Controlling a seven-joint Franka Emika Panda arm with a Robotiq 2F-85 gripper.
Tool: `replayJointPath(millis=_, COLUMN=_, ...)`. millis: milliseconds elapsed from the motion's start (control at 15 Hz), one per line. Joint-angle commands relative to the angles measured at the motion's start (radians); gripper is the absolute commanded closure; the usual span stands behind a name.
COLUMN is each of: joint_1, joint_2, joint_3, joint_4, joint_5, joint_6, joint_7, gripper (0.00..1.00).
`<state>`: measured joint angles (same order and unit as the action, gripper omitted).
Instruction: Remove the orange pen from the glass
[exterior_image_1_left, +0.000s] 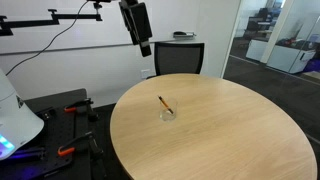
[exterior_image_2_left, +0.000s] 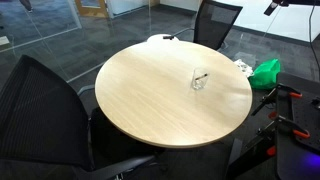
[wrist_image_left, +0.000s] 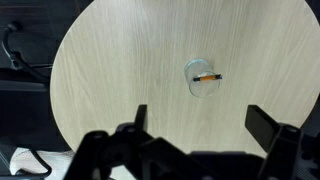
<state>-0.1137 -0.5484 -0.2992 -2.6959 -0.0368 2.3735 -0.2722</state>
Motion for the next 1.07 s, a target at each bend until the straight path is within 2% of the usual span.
replayJointPath(millis=0, joint_1=-0.015, joint_2=0.002, joint_3=0.016, joint_4=0.002, joint_5=0.012, joint_6=-0.003, joint_7=-0.009, gripper=0.00)
replayJointPath(millis=533, joint_1=0.002, joint_2=0.041, joint_3=0.026, joint_4=0.036, joint_5=0.040, joint_6=-0.006, joint_7=0.018, gripper=0.00)
replayJointPath(millis=1000, joint_1=0.030, joint_2=0.218, joint_3=0.133, joint_4=0.140, joint_5=0.098, joint_6=-0.011, joint_7=0.193, gripper=0.00)
